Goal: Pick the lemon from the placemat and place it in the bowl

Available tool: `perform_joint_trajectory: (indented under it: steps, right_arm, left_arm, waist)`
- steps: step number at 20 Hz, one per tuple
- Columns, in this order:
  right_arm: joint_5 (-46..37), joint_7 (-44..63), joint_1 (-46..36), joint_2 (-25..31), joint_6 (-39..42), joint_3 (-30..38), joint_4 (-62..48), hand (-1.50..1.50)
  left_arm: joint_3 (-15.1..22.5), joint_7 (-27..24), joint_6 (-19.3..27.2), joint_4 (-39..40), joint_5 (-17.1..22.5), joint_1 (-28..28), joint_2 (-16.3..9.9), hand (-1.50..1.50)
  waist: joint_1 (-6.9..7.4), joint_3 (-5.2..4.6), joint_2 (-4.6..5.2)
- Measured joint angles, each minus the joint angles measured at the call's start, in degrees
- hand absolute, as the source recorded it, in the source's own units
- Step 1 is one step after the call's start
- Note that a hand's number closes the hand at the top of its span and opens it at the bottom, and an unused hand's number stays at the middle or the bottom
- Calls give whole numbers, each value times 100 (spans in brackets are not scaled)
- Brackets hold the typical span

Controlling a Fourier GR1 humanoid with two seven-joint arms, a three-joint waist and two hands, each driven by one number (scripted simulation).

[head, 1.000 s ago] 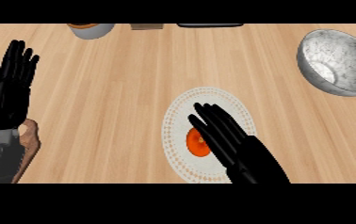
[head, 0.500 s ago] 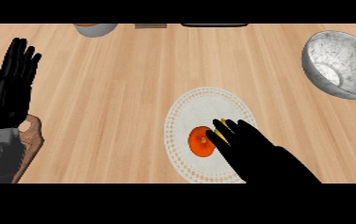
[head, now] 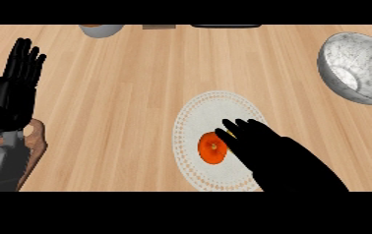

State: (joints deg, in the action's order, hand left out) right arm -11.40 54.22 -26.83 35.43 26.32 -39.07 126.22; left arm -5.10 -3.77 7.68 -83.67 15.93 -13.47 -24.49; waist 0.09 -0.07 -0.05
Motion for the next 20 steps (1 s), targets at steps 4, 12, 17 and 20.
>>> perform_joint_trajectory:
  steps: [4,12,17,20]
  right_arm:
    - [-360,-344,196,-132,181,42,-485,-150]
    - [-1124,-796,693,-553,405,156,-1025,-150]
    - [-1728,-1379,966,-713,379,275,-1528,-150]
    - [-2006,-1800,1071,-768,334,438,-1828,-150]
  left_arm:
    - [-19,70,-27,-49,-74,17,61,0]
    - [-199,18,-146,-59,-184,58,188,0]
    - [-240,108,-210,-209,-284,121,260,0]
    - [-376,216,-324,-206,-247,57,202,0]
  waist:
    - [5,5,4]
    - [-2,7,4]
    - [0,8,4]
    - [-1,8,5]
